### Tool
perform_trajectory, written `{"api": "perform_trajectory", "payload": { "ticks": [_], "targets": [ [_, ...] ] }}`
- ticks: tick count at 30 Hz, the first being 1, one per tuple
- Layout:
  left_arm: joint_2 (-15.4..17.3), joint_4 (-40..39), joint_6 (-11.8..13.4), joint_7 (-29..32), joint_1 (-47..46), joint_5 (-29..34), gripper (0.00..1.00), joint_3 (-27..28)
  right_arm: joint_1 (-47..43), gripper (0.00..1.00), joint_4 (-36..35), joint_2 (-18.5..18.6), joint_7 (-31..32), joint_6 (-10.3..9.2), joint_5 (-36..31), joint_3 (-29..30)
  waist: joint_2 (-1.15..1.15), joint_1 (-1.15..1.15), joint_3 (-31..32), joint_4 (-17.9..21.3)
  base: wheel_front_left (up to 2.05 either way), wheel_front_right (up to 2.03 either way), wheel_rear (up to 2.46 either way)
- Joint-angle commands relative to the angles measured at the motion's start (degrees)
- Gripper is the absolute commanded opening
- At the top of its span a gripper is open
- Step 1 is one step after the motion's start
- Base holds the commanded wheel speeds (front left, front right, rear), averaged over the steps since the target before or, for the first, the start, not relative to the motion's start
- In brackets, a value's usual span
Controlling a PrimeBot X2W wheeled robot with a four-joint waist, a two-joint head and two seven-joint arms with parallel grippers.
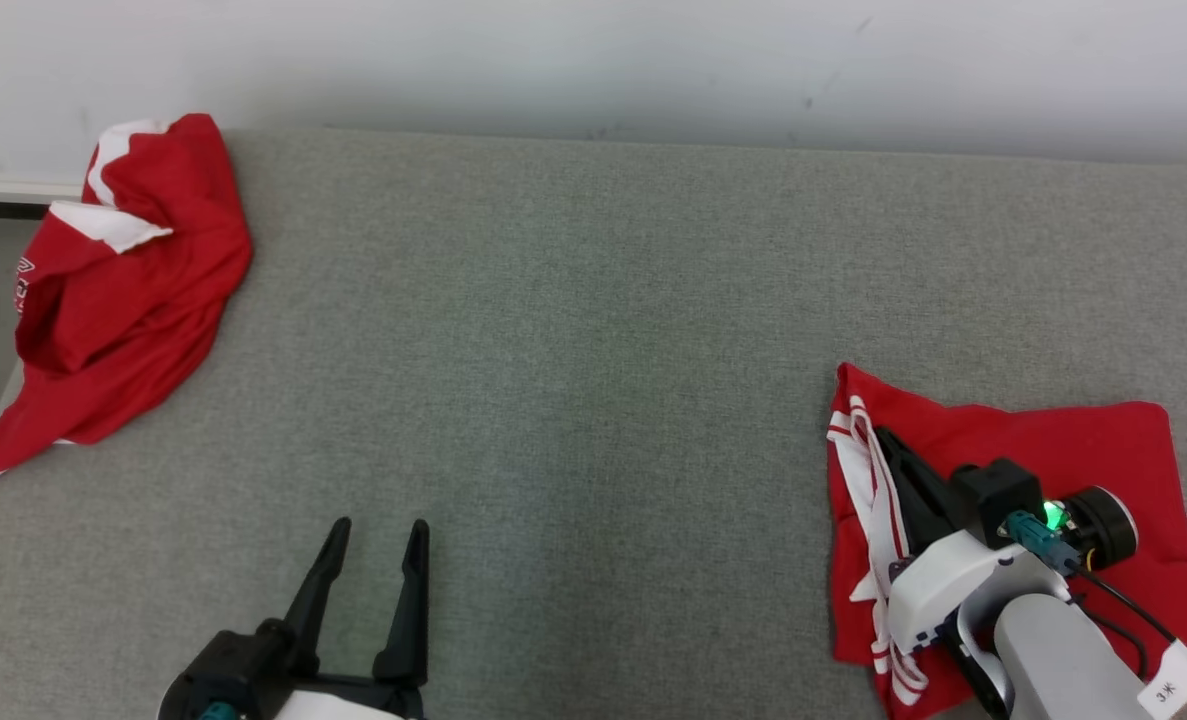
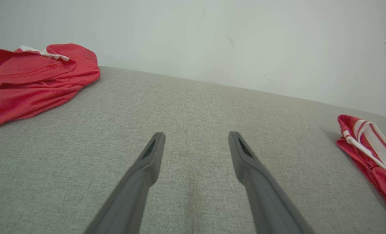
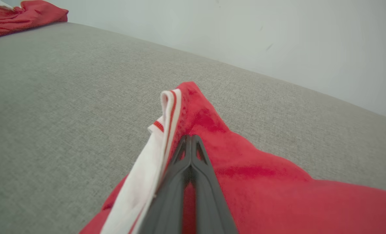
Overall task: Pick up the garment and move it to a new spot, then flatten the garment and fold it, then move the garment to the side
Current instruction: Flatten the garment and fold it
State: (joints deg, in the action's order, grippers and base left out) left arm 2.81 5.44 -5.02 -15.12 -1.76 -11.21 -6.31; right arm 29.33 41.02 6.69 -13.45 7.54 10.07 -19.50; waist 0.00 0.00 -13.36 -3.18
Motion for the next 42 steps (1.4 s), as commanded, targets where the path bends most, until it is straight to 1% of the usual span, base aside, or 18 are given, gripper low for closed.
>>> {"api": "perform_trajectory", "payload": {
  "ticks": [1, 10, 14, 16, 18, 22, 26, 31, 32, 33, 34, 35, 36, 37, 42],
  "targets": [
    [0.2, 0.2, -0.1, 0.0, -0.5, -0.5, 1.0, -0.1, 1.5, 0.0, 1.0, -0.7, -0.4, -0.11, -0.4, -0.5, 0.0, 0.0, -0.5, -0.6, 0.0, 0.0, 0.0],
    [0.2, 0.5, -0.2, 0.0, -2.2, -0.8, 1.0, -0.6, 5.6, 0.0, 6.8, -2.9, -1.2, -0.11, -1.2, -2.3, 0.0, 0.0, -2.1, -1.3, 0.0, 0.0, 0.0],
    [0.2, 0.8, -0.3, 0.0, -2.4, -1.2, 1.0, -0.7, 5.4, 0.0, 8.3, -3.6, -1.6, -0.11, -1.5, -2.8, 0.0, 0.0, -1.7, -1.2, 0.0, 0.0, 0.0],
    [0.2, 1.1, -0.3, 0.0, -1.9, -1.3, 1.0, -0.5, 4.5, 0.0, 8.2, -3.8, -1.6, -0.11, -0.5, -3.2, 0.0, 0.0, -1.1, -1.0, 0.0, 0.0, 0.0],
    [0.2, 1.2, -0.2, 0.0, -1.3, -1.4, 1.0, -0.3, 3.7, 0.0, 6.7, -3.8, -1.7, -0.11, 0.8, -3.7, 0.0, 0.0, -0.3, -0.6, 0.0, 0.0, 0.0],
    [0.2, 1.3, -0.2, 0.0, 0.1, -1.1, 1.0, 0.7, 1.2, 0.0, 1.3, -3.7, -1.7, -0.11, 2.9, -4.1, 0.0, 0.0, 1.8, 0.8, 0.0, 0.0, 0.0],
    [0.2, 1.3, -0.1, 0.0, 1.8, -0.7, 1.0, 1.7, -2.5, 0.0, -4.0, -3.6, -1.7, -0.11, 2.4, -2.4, 0.0, 0.0, 4.5, 2.8, 0.0, 0.0, 0.0],
    [0.2, 1.2, -0.1, 0.0, 4.1, -0.3, 1.0, 2.8, -8.5, 0.0, -10.7, -0.3, -1.7, -0.11, 1.9, 2.1, 0.0, 0.0, 7.8, 5.3, 0.0, 0.0, 0.0],
    [0.2, 1.1, -0.1, 0.0, 4.5, -0.3, 1.0, 2.9, -9.8, 0.06, -11.6, 0.4, -1.7, -0.11, 2.1, 3.0, 0.0, 0.0, 8.4, 5.7, 0.0, 0.0, 0.0],
    [0.2, 1.0, 0.0, 0.0, 5.0, -0.2, 1.0, 3.0, -11.1, 0.15, -12.6, 1.2, -1.7, -0.11, 2.5, 4.2, 0.0, 0.0, 9.0, 6.1, 0.0, 0.0, 0.0],
    [0.2, 1.0, 0.0, 0.0, 5.4, -0.3, 1.0, 3.1, -12.2, 0.32, -13.3, 2.1, -1.7, -0.11, 2.7, 5.3, 0.0, 0.0, 9.6, 6.5, 0.0, 0.0, 0.0],
    [0.2, 0.9, 0.2, 0.0, 5.9, -0.3, 1.0, 3.2, -13.3, 0.47, -13.9, 3.1, -1.7, -0.11, 2.7, 6.5, 0.0, 0.0, 10.2, 6.9, 0.0, 0.0, 0.0],
    [0.2, 0.8, 0.3, 0.0, 6.3, -0.3, 1.0, 3.2, -14.4, 0.75, -14.4, 4.0, -1.7, -0.11, 2.8, 7.5, 0.0, 0.0, 10.7, 7.2, 0.0, 0.0, 0.0],
    [0.2, 0.7, 0.3, 0.0, 6.7, -0.3, 1.0, 3.3, -15.4, 1.0, -14.9, 4.6, -1.7, -0.11, 3.0, 8.7, 0.0, 0.0, 11.1, 7.4, 0.0, 0.0, 0.0],
    [0.2, 0.1, 0.4, 0.0, 8.1, 0.0, 1.0, 3.3, -20.3, 1.0, -17.8, 7.9, -1.7, -0.11, 4.1, 14.2, 0.0, 0.0, 12.5, 7.7, 0.0, 0.0, 0.0]
  ]
}}
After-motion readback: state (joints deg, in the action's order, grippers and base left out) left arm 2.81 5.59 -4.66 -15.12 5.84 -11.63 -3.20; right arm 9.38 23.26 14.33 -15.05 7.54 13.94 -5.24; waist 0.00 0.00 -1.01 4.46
